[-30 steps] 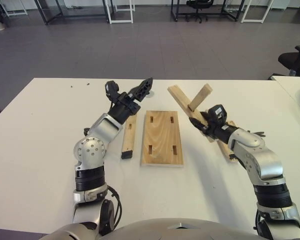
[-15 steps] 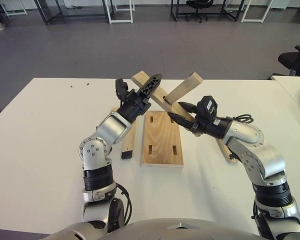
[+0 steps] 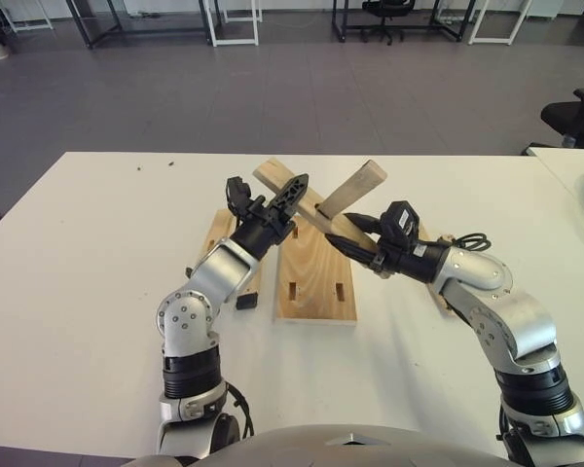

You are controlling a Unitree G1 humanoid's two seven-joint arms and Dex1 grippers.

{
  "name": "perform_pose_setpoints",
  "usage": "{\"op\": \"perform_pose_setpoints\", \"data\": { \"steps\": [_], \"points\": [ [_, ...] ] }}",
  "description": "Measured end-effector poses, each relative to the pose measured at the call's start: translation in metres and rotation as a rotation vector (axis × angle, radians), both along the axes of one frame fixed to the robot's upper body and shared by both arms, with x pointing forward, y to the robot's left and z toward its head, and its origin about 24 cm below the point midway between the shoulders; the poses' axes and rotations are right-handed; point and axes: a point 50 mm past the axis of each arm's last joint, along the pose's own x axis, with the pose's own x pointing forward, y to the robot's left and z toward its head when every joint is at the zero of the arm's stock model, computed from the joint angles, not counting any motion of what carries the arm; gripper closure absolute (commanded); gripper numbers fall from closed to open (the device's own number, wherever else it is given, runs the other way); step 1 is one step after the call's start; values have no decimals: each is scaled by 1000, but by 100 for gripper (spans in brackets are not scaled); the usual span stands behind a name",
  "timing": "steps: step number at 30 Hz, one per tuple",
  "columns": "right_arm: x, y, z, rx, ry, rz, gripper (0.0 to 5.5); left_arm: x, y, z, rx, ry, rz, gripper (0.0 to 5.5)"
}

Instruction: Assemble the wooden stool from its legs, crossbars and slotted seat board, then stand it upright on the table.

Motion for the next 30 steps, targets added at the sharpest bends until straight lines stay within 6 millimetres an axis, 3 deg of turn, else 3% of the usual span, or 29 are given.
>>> {"op": "perform_pose_setpoints", "data": {
  "steps": [4, 7, 11, 14, 16, 20, 25, 30],
  "points": [
    [-5, 5, 5, 13, -29, 35, 239, -2, 5, -8, 20, 48, 31, 448],
    [-8, 3, -3, -56, -22, 42, 219, -3, 20, -2, 47, 14, 121, 448],
    [-19, -20, -26, -166, 40, 18, 219, -19, 52, -7, 154, 57, 308, 448],
    [-12, -58, -62, -345, 76, -171, 219, -48, 74, -15, 223, 157, 426, 448],
    [-11, -64, -79, -414, 81, -216, 219, -53, 81, -13, 236, 180, 462, 448],
    [-11, -53, -106, -494, 89, -197, 219, -57, 82, -21, 285, 226, 486, 448],
    [-3, -36, -110, -485, 55, -135, 219, -55, 81, -31, 356, 231, 522, 448],
    [-4, -23, -112, -453, 62, -97, 219, -60, 84, -25, 466, 139, 562, 448]
  ]
}}
